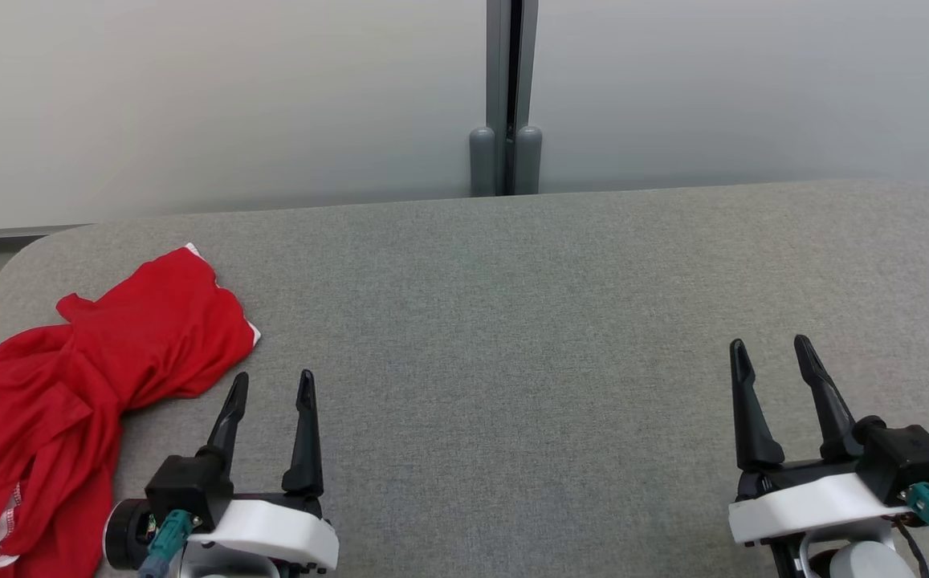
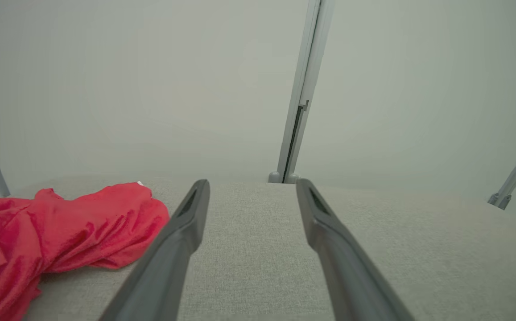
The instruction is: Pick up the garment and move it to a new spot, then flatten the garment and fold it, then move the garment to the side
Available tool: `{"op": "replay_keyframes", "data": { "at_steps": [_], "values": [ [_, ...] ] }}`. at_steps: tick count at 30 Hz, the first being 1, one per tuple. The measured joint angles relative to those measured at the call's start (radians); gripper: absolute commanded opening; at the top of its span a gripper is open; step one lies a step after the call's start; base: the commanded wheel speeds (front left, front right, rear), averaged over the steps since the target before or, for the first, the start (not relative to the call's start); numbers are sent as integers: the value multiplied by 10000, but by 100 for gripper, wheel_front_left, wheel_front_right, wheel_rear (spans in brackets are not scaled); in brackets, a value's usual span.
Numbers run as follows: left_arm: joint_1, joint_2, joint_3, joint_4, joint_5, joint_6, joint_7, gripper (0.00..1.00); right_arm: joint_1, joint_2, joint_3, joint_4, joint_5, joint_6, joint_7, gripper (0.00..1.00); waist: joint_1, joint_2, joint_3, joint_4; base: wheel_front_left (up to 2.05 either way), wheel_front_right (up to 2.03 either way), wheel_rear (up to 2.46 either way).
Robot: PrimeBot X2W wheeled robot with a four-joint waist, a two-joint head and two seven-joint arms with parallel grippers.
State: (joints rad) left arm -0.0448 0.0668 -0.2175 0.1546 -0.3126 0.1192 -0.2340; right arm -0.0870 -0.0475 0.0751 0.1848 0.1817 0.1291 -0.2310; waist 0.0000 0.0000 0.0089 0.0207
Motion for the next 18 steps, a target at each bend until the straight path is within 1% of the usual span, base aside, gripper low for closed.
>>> {"op": "replay_keyframes", "data": {
  "at_steps": [3, 7, 10, 18],
  "values": [
    [0, -42, 100, 171, 520, -320, -52, 100, -3, 2, 52, 167, 90, 0, -71, 100, 0, 0, -5, -14, 0, 0, 0],
    [1, -134, 280, 228, 922, -489, -130, 100, -37, -2, 115, 268, -92, 0, -153, 100, 0, 0, 18, -41, 0, 0, 0],
    [0, -161, 276, 230, 1488, -476, -176, 100, -100, -4, 127, 284, -301, 0, -194, 100, 0, 0, 37, -64, 0, 0, 0],
    [-1, -171, 284, 201, 1931, -464, -276, 100, -147, -6, 165, 311, -692, 0, -303, 100, 0, 0, 58, -78, 0, 0, 0]
  ]
}}
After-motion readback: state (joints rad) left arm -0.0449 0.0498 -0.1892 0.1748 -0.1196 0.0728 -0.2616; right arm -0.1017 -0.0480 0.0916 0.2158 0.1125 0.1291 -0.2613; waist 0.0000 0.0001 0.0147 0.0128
